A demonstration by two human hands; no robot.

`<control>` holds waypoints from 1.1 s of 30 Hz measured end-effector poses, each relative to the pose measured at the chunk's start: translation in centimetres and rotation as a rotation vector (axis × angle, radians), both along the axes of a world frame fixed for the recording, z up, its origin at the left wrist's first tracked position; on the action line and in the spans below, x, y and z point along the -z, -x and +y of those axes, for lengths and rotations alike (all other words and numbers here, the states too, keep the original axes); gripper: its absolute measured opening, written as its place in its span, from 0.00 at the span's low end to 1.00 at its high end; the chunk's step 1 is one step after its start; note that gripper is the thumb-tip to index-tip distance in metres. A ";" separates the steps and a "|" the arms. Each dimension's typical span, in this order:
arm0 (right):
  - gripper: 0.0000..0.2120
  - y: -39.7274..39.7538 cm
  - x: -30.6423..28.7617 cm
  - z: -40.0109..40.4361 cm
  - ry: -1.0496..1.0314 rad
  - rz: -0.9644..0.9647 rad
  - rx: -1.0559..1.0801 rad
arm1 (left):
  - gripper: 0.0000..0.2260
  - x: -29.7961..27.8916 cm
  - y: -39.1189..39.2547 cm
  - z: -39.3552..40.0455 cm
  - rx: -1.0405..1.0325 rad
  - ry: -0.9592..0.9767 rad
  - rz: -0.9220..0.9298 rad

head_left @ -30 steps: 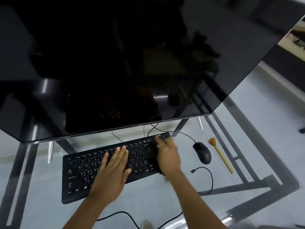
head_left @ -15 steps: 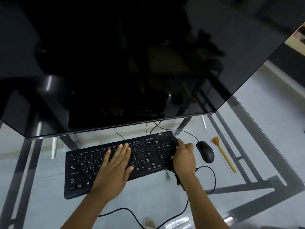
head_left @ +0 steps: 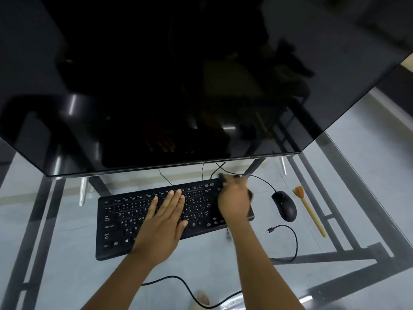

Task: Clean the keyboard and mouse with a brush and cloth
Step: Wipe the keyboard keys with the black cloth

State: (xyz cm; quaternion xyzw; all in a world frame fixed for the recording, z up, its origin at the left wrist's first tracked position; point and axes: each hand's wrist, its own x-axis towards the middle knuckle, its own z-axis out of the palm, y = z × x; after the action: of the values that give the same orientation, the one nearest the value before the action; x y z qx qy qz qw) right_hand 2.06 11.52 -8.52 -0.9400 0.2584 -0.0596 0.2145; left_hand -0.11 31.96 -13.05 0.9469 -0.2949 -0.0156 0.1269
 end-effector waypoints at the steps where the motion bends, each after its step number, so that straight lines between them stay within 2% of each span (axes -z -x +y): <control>1: 0.24 0.1 0.3 1.8 0.040 -0.005 -0.174 | 0.26 0.0 0.0 0.0 0.001 0.002 0.010; 3: 0.25 0.3 0.6 3.1 0.089 0.001 -0.434 | 0.27 -0.1 -0.2 0.2 0.023 -0.008 0.038; 4: 0.27 0.2 0.7 2.3 0.089 0.016 -0.458 | 0.28 -0.2 -0.5 0.7 0.041 -0.013 0.048; 6: 0.30 0.4 0.7 -0.6 0.081 0.068 -0.306 | 0.31 -0.7 -1.4 2.6 0.023 0.009 0.050; 9: 0.21 1.5 0.4 -4.0 0.010 0.007 -0.020 | 0.37 -1.2 -2.2 8.0 -0.134 0.043 0.041; 12: 0.18 1.3 0.5 -1.3 0.062 -0.028 -0.044 | 0.42 -1.2 -2.0 13.3 -0.209 0.060 0.118; 14: 0.20 1.2 0.7 2.9 0.001 -0.029 -0.153 | 0.45 -1.2 -1.9 15.0 -0.191 0.131 0.228; 15: 0.19 1.3 0.8 5.2 0.045 0.012 -0.253 | 0.48 -1.3 -1.9 15.3 -0.176 0.163 0.274; 17: 0.10 2.0 0.6 10.1 0.042 0.046 -0.456 | 0.53 -1.8 -2.0 15.3 -0.147 0.190 0.337; 18: 0.08 2.5 0.7 12.0 -0.024 0.007 -0.562 | 0.54 -2.0 -2.1 15.3 -0.133 0.194 0.352; 20: 0.18 2.9 0.1 14.1 0.046 -0.035 -0.787 | 0.55 -2.3 -2.1 15.7 -0.119 0.197 0.357; 21: 0.19 2.3 0.5 13.6 0.045 -0.025 -0.775 | 0.55 -2.3 -1.9 16.3 -0.123 0.193 0.355; 25: 0.22 -0.5 1.0 11.4 0.138 0.005 -0.414 | 0.55 -1.9 -0.5 17.9 -0.189 0.225 0.393; 27: 0.13 -0.5 0.3 14.0 0.041 -0.023 -0.403 | 0.57 -1.5 -0.5 18.0 -0.214 0.241 0.410; 29: 0.09 0.6 -0.5 17.9 0.011 0.014 -0.526 | 0.58 -1.4 -0.8 18.0 -0.224 0.230 0.433; 30: 0.10 1.5 -0.4 19.6 -0.004 -0.045 -0.602 | 0.58 -1.4 -0.9 18.1 -0.221 0.229 0.436; 33: 0.09 3.1 -0.3 21.8 0.031 -0.011 -1.021 | 0.55 -1.5 -1.1 18.1 -0.170 0.249 0.426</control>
State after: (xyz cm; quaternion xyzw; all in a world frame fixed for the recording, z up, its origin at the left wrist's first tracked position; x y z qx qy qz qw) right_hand -1.02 33.35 -8.22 -0.9492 -0.2360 0.0439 0.2037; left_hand 0.95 50.05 -11.55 0.9208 -0.1806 -0.1676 0.3024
